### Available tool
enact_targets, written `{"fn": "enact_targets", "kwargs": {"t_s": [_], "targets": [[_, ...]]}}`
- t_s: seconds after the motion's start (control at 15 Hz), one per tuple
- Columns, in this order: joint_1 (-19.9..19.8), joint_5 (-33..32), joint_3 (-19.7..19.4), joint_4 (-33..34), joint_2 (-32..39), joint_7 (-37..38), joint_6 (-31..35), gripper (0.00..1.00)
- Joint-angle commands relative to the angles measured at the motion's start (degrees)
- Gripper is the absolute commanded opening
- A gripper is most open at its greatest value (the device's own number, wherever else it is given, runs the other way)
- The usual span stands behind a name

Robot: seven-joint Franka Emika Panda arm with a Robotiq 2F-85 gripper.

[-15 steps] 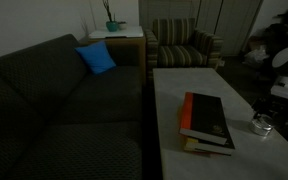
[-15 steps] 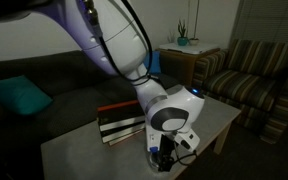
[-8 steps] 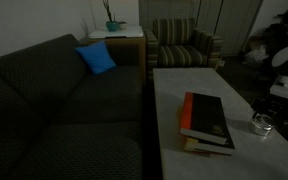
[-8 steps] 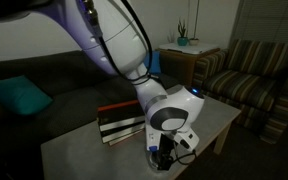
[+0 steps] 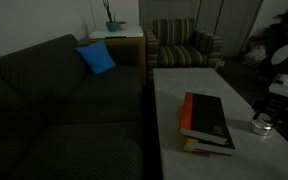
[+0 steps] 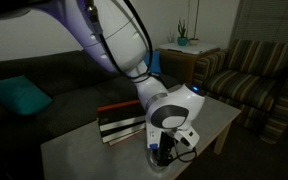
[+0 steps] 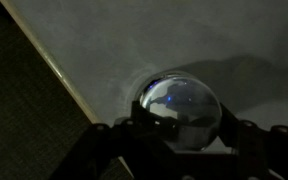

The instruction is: Place the lid on the table

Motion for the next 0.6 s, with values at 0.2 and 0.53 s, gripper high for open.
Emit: {"fn": "enact_targets", "kwargs": {"t_s": [0.2, 0.53], "targets": [[0.2, 1.02, -0.27, -0.27, 0.0, -0.97, -0.32, 0.45], [2.9, -0.77, -2.51, -0.33, -0.01, 0.19, -0.37, 0.45]]}}
